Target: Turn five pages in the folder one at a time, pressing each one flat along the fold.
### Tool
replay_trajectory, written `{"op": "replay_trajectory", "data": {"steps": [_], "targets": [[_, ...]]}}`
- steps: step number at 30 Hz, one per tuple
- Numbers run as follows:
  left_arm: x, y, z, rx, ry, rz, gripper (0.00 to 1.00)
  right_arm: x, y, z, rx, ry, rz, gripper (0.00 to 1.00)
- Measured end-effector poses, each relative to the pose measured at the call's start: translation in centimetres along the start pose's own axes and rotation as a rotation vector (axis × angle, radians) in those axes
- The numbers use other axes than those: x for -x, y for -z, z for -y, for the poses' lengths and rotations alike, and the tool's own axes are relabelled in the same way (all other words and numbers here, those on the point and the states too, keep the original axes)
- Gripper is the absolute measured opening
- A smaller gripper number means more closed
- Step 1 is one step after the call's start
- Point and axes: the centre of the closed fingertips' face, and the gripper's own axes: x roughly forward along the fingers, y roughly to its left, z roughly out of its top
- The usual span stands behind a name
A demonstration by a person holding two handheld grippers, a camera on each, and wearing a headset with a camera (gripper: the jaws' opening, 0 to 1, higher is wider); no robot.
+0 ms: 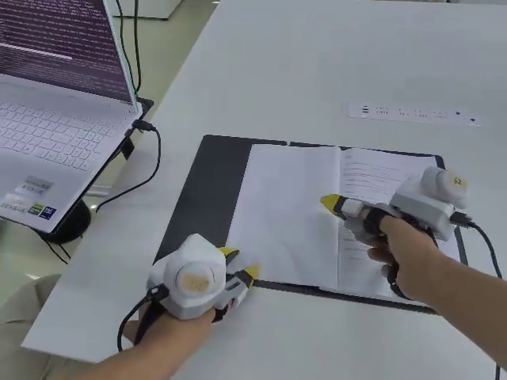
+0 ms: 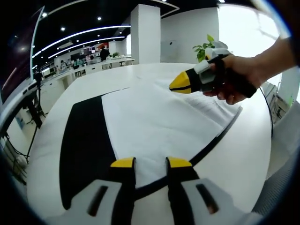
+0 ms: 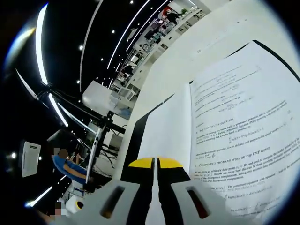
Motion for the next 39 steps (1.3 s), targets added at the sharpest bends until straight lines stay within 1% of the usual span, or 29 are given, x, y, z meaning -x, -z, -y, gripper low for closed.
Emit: {"op": "replay_trajectory", "data": {"steps": [1, 3, 4, 5, 6, 9, 10, 12, 14, 15, 16, 20, 27, 30, 35, 39], "targets": [[0.0, 0.0, 0.0, -0.003, 0.001, 0.000, 0.24, -0.2, -0.2, 0.3, -0.009, 0.001, 0.001, 0.00], [0.0, 0.0, 0.0, -0.012, 0.002, -0.002, 0.24, -0.6, -0.6, 1.0, -0.049, 0.012, 0.002, 0.00], [0.0, 0.0, 0.0, -0.011, 0.002, -0.001, 0.24, -0.8, -0.9, 1.2, -0.071, 0.007, 0.011, 0.00], [0.0, 0.0, 0.0, -0.011, 0.002, -0.001, 0.24, -0.9, -1.2, 1.5, -0.086, 0.014, 0.016, 0.00], [0.0, 0.1, 0.0, -0.013, 0.003, -0.001, 0.24, -1.1, -1.4, 2.0, -0.122, 0.025, 0.027, 0.00], [0.0, 0.1, 0.0, -0.011, 0.002, 0.005, 0.24, -1.6, -1.5, 2.8, -0.180, 0.029, 0.015, 0.00], [0.0, 0.1, 0.1, -0.010, 0.002, 0.007, 0.24, -1.8, -1.9, 2.2, -0.234, -0.008, 0.030, 0.00], [0.0, 0.1, 0.1, -0.008, 0.001, 0.009, 0.24, -2.1, -2.2, 2.5, -0.256, -0.008, 0.029, 0.00], [0.0, 0.2, 0.0, -0.008, 0.001, 0.011, 0.24, -2.3, -3.0, 2.9, -0.266, 0.004, 0.052, 0.00], [0.0, 0.2, 0.0, -0.010, 0.002, 0.011, 0.24, -2.5, -3.2, 3.0, -0.281, 0.002, 0.056, 0.00], [0.0, 0.2, 0.0, -0.011, 0.002, 0.012, 0.24, -2.7, -3.5, 3.0, -0.315, -0.007, 0.058, 0.00], [0.0, 0.2, 0.0, -0.011, 0.003, 0.015, 0.24, -3.3, -4.0, 3.2, -0.336, -0.009, 0.053, 0.00], [0.1, 0.2, 0.0, -0.006, 0.001, 0.023, 0.24, -4.6, -5.3, 3.1, -0.335, 0.007, 0.048, 0.00], [0.1, 0.2, 0.0, -0.005, 0.001, 0.024, 0.24, -5.1, -6.0, 3.3, -0.338, 0.018, 0.057, 0.00], [0.0, 0.2, -0.1, -0.008, 0.003, 0.023, 0.25, -6.0, -7.6, 3.9, -0.389, 0.022, 0.105, 0.00], [0.0, 0.2, 0.0, -0.008, 0.004, 0.023, 0.25, -6.5, -9.1, 4.4, -0.448, 0.025, 0.163, 0.00]]}}
